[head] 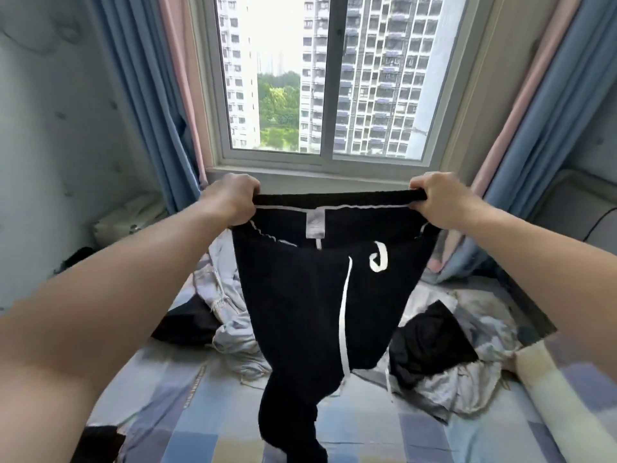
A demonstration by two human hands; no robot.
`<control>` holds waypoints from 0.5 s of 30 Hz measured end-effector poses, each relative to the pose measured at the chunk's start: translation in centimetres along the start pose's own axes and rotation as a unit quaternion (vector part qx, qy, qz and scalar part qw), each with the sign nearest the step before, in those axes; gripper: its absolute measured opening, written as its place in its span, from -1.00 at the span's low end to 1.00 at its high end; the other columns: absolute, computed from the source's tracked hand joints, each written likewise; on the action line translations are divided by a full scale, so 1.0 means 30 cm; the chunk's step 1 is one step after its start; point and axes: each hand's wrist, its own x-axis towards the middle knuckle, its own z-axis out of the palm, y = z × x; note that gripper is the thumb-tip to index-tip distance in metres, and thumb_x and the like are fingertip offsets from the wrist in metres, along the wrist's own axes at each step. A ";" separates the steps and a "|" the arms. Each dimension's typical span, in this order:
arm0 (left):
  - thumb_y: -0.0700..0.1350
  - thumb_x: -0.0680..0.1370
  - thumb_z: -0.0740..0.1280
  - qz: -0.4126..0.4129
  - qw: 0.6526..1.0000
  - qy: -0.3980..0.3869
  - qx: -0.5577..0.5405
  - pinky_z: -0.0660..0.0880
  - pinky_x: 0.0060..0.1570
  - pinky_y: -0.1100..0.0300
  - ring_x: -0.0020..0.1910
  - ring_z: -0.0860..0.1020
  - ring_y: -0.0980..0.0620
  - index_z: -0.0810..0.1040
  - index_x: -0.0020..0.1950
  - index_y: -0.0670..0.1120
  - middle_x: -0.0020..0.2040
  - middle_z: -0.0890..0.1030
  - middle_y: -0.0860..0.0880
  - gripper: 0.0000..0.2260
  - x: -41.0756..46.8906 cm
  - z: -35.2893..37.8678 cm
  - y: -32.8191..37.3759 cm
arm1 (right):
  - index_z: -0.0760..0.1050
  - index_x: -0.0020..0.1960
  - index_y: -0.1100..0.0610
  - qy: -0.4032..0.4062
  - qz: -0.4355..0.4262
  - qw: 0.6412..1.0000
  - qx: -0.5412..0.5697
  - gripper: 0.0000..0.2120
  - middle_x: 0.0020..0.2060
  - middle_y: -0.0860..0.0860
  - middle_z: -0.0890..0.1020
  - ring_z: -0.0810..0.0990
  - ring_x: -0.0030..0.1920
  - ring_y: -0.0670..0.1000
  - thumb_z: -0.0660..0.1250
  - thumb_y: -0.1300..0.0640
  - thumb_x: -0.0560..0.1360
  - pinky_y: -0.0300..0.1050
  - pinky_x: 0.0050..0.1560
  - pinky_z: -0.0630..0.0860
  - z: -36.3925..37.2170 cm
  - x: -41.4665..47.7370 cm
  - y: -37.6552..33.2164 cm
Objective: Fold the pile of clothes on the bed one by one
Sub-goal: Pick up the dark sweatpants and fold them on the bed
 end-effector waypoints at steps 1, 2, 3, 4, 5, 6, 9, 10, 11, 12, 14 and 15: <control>-0.35 0.51 0.23 -0.017 1.000 0.009 -0.005 0.52 -0.12 0.02 -0.04 0.55 -0.09 0.55 0.02 -0.03 0.01 0.59 -0.04 -0.75 0.022 -0.056 -0.017 | 0.52 -0.12 0.09 0.013 0.014 1.000 0.002 -0.90 -0.20 -0.01 0.55 0.56 -0.10 0.12 0.35 0.23 0.56 -0.02 -0.10 0.48 -0.046 0.026 -0.003; -0.34 0.52 0.23 -0.031 0.999 0.017 -0.012 0.51 -0.11 0.03 -0.02 0.54 -0.08 0.54 0.02 -0.03 0.02 0.58 -0.03 -0.76 0.040 -0.113 -0.028 | 0.51 -0.12 0.08 0.025 0.027 0.999 0.003 -0.90 -0.21 0.00 0.55 0.56 -0.10 0.13 0.33 0.23 0.56 -0.03 -0.12 0.45 -0.093 0.053 -0.007; -0.33 0.52 0.23 -0.040 0.999 0.025 -0.020 0.50 -0.09 0.04 -0.01 0.54 -0.07 0.55 0.03 -0.03 0.03 0.58 -0.03 -0.76 0.056 -0.168 -0.033 | 0.49 -0.11 0.07 0.036 0.038 0.999 0.002 -0.89 -0.21 0.00 0.54 0.54 -0.09 0.13 0.32 0.24 0.55 -0.05 -0.12 0.41 -0.140 0.078 -0.016; -0.32 0.52 0.24 -0.047 0.998 0.031 -0.026 0.51 -0.08 0.04 0.00 0.55 -0.07 0.56 0.05 -0.04 0.03 0.59 -0.04 -0.77 0.069 -0.221 -0.035 | 0.49 -0.10 0.05 0.048 0.044 0.998 0.003 -0.88 -0.20 0.00 0.53 0.52 -0.07 0.13 0.31 0.25 0.54 -0.08 -0.11 0.37 -0.183 0.103 -0.028; -0.31 0.52 0.24 -0.055 0.997 0.034 -0.028 0.52 -0.08 0.04 -0.01 0.56 -0.07 0.57 0.07 -0.05 0.02 0.59 -0.05 -0.76 0.080 -0.271 -0.035 | 0.48 -0.10 0.06 0.056 0.050 0.997 0.007 -0.87 -0.20 -0.01 0.52 0.50 -0.07 0.13 0.30 0.27 0.53 -0.10 -0.13 0.35 -0.223 0.125 -0.047; -0.31 0.52 0.23 -0.068 0.997 0.035 -0.031 0.53 -0.12 0.06 -0.04 0.57 -0.07 0.57 0.09 -0.08 0.00 0.60 -0.07 -0.76 0.089 -0.315 -0.035 | 0.48 -0.11 0.08 0.059 0.059 0.996 0.015 -0.87 -0.20 -0.01 0.52 0.48 -0.07 0.12 0.27 0.30 0.51 -0.11 -0.19 0.33 -0.260 0.145 -0.066; -0.31 0.54 0.14 -0.130 0.986 0.038 -0.102 0.65 -0.24 0.05 -0.22 0.69 -0.08 0.54 0.09 -0.17 -0.07 0.63 -0.14 -0.77 0.105 -0.416 -0.049 | 0.50 -0.14 0.16 0.056 0.080 0.993 0.067 -0.83 -0.17 0.09 0.56 0.50 -0.10 0.16 0.19 0.37 0.43 -0.13 -0.26 0.35 -0.332 0.185 -0.111; -0.30 0.56 0.10 -0.155 0.972 0.039 -0.171 0.68 -0.22 -0.01 -0.26 0.71 -0.11 0.53 0.10 -0.20 -0.06 0.65 -0.18 -0.76 0.110 -0.440 -0.052 | 0.50 -0.14 0.17 0.054 0.074 0.991 0.098 -0.79 -0.17 0.13 0.57 0.53 -0.09 0.17 0.17 0.39 0.40 -0.12 -0.23 0.38 -0.347 0.193 -0.128; -0.29 0.58 0.05 -0.177 0.950 0.044 -0.253 0.69 -0.19 -0.08 -0.27 0.72 -0.14 0.51 0.12 -0.23 -0.04 0.65 -0.22 -0.73 0.116 -0.461 -0.051 | 0.51 -0.14 0.15 0.052 0.063 0.987 0.135 -0.75 -0.17 0.13 0.59 0.55 -0.09 0.16 0.14 0.42 0.39 -0.11 -0.22 0.40 -0.359 0.200 -0.147; -0.29 0.59 0.01 -0.194 0.923 0.053 -0.328 0.68 -0.16 -0.13 -0.25 0.72 -0.17 0.50 0.14 -0.26 -0.03 0.65 -0.24 -0.71 0.120 -0.480 -0.051 | 0.53 -0.11 0.13 0.052 0.051 0.982 0.172 -0.70 -0.17 0.12 0.60 0.56 -0.10 0.12 0.13 0.43 0.40 -0.12 -0.20 0.42 -0.368 0.206 -0.163; -0.29 0.60 -0.02 -0.200 0.885 0.070 -0.415 0.67 -0.09 -0.16 -0.18 0.71 -0.16 0.52 0.15 -0.26 -0.02 0.67 -0.23 -0.66 0.128 -0.517 -0.065 | 0.57 0.01 0.11 0.041 0.020 0.972 0.229 -0.69 -0.12 0.12 0.64 0.58 -0.11 0.07 0.17 0.42 0.48 -0.11 -0.14 0.47 -0.381 0.217 -0.194; -0.28 0.60 0.01 -0.194 0.880 0.071 -0.427 0.68 -0.09 -0.13 -0.17 0.71 -0.14 0.54 0.17 -0.24 -0.01 0.69 -0.21 -0.67 0.131 -0.532 -0.079 | 0.59 0.07 0.10 0.030 0.007 0.968 0.248 -0.76 -0.09 0.11 0.67 0.60 -0.09 0.07 0.25 0.35 0.54 -0.07 -0.05 0.51 -0.385 0.220 -0.199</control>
